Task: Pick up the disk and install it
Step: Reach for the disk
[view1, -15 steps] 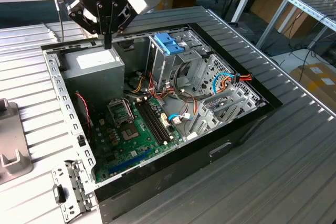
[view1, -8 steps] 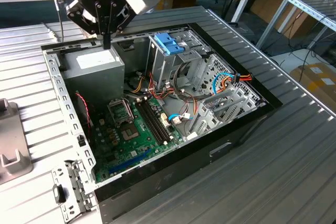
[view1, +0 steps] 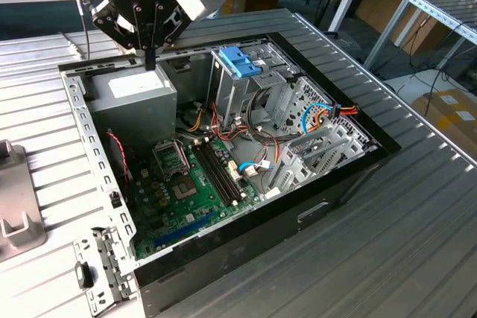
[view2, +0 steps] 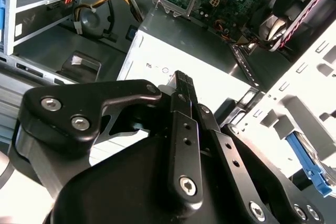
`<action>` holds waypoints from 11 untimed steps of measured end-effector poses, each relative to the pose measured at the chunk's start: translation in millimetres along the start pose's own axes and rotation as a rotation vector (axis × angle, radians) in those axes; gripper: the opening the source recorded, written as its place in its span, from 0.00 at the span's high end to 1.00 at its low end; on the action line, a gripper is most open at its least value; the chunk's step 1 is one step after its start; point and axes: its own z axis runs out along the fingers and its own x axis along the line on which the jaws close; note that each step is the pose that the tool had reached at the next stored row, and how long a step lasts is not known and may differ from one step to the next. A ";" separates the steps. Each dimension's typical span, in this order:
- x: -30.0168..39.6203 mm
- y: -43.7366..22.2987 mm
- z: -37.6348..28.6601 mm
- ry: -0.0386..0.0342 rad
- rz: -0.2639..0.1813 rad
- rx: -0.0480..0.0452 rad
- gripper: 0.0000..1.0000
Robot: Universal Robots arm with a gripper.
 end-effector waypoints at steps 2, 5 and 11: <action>1.0 -0.1 0.0 0.0000 0.000 0.0000 0.90; 2.4 -0.2 0.0 -0.0001 0.000 -0.0001 0.90; 4.6 -0.3 -0.1 0.0000 0.000 0.0000 0.90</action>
